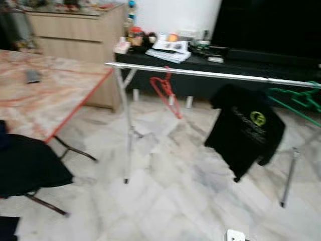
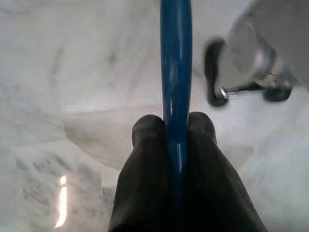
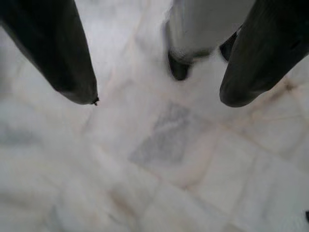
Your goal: Hang hanger
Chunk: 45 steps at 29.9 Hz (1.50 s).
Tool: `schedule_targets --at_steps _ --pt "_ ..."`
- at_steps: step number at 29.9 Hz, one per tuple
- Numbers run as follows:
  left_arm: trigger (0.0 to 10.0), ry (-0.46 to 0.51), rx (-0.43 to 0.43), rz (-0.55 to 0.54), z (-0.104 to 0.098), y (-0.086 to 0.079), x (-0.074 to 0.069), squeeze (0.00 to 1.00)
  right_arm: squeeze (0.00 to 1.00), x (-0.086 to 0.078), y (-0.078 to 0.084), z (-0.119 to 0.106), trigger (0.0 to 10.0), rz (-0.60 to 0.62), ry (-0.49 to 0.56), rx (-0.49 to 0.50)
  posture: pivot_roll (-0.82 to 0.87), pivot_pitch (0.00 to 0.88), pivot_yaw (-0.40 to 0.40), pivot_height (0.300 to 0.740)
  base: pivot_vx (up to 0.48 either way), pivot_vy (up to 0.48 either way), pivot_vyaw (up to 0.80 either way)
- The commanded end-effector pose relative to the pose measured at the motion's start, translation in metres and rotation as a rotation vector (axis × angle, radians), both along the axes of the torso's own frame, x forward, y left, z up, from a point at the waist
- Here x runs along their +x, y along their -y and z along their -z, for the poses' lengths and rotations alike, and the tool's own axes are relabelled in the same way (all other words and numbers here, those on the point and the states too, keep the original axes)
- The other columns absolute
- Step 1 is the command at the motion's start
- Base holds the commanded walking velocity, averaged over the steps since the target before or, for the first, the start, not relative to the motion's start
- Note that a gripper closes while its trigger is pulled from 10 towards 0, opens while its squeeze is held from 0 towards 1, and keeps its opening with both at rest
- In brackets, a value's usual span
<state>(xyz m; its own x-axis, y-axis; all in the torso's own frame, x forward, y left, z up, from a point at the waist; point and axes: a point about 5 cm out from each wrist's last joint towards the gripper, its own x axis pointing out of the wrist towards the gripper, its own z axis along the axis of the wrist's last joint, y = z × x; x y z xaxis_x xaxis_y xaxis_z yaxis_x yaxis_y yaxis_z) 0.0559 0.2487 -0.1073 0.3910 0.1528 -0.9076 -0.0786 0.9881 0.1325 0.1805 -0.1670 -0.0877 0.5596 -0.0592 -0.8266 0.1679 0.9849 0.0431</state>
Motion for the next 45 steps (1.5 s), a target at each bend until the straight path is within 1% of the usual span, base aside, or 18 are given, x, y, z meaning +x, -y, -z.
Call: schedule_targets --at_steps 1,13,21,22,24,25,28,29,30,31,33,36,38,40,41,42,43,45 --pt "10.0 0.008 -0.002 0.005 0.000 0.002 0.003 0.00 0.00 -0.003 0.007 0.001 10.0 0.015 -0.011 -0.010 -0.06 0.105 -0.015 0.740 0.000 0.000 -0.76" --pt "10.0 0.009 0.003 0.014 0.000 0.001 0.004 0.00 0.00 0.000 0.005 -0.001 10.0 0.028 0.023 0.012 -0.05 0.106 -0.005 0.740 0.000 0.000 -0.50" --pt "10.0 0.059 0.018 0.040 -0.004 -0.001 0.016 0.00 0.00 0.017 0.006 -0.010 10.0 0.027 0.102 0.017 -0.05 0.105 -0.002 0.740 0.000 0.000 0.00" --pt "10.0 0.124 0.027 0.059 -0.010 -0.003 0.042 0.00 0.00 0.023 0.008 -0.014 10.0 0.028 0.131 0.011 -0.05 0.102 -0.001 0.740 0.000 0.000 0.00" --pt "10.0 0.201 0.037 0.080 -0.020 -0.005 0.075 0.00 0.00 0.030 0.012 -0.018 10.0 0.030 0.159 0.004 -0.05 0.098 -0.001 0.740 0.000 0.000 0.00" --pt "10.0 0.201 0.037 0.080 -0.020 -0.005 0.075 0.00 0.00 0.030 0.012 -0.018 10.0 0.030 0.159 0.004 -0.05 0.098 -0.001 0.740 0.000 0.000 0.00" --pt "10.0 0.269 0.055 0.107 -0.030 -0.005 0.100 0.00 0.00 0.036 0.017 -0.024 10.0 0.031 0.197 -0.016 -0.04 0.094 -0.001 0.740 0.000 0.000 0.00" --pt "10.0 0.318 0.067 0.123 -0.038 -0.004 0.119 0.00 0.00 0.040 0.021 -0.026 10.0 0.042 0.215 -0.031 -0.04 0.093 -0.001 0.740 0.000 0.000 0.00" --pt "10.0 0.331 0.070 0.127 -0.040 -0.003 0.124 0.00 0.00 0.042 0.022 -0.028 10.0 0.048 0.225 -0.036 -0.04 0.093 -0.001 0.740 0.000 0.000 0.00" --pt "10.0 0.394 0.070 0.151 -0.054 0.005 0.156 0.00 0.00 0.047 0.024 -0.031 10.0 0.031 0.243 -0.052 -0.05 0.090 0.000 0.740 0.000 0.000 0.00" --pt "10.0 0.439 0.063 0.170 -0.065 0.011 0.176 0.00 0.00 0.050 0.024 -0.034 10.0 -0.001 0.257 -0.062 -0.05 0.087 0.001 0.740 0.000 0.000 0.00" --pt "10.0 0.526 0.021 0.252 -0.082 0.022 0.200 0.00 0.00 0.064 0.020 -0.044 10.0 -0.138 0.308 -0.058 -0.05 0.081 0.002 0.740 0.000 0.000 0.00" --pt "10.0 0.555 0.001 0.302 -0.088 0.026 0.207 0.00 0.00 0.069 0.018 -0.048 10.0 -0.186 0.329 -0.042 -0.05 0.080 0.002 0.740 0.000 0.000 0.00" --pt "10.0 0.566 -0.007 0.435 -0.093 0.033 0.213 0.00 0.00 0.075 0.015 -0.053 10.0 -0.275 0.347 -0.034 -0.05 0.074 0.001 0.740 0.000 0.000 0.00" --pt "10.0 0.560 -0.021 0.602 -0.095 0.044 0.215 0.00 0.00 0.082 0.011 -0.059 10.0 -0.385 0.370 -0.018 -0.05 0.071 0.002 0.740 0.000 0.000 0.00" --pt "10.0 0.549 -0.019 0.700 -0.096 0.049 0.214 0.00 0.00 0.085 0.008 -0.062 10.0 -0.460 0.382 -0.016 -0.05 0.066 0.001 0.740 0.000 0.000 0.00" --pt "10.0 0.549 -0.019 0.700 -0.096 0.049 0.214 0.00 0.00 0.085 0.008 -0.062 10.0 -0.460 0.382 -0.016 -0.05 0.066 0.001 0.740 0.000 0.000 0.00" --pt "10.0 0.512 -0.011 0.888 -0.096 0.057 0.212 0.00 0.00 0.090 0.002 -0.070 10.0 -0.669 0.396 -0.030 -0.05 0.059 0.002 0.740 0.000 0.000 0.00"
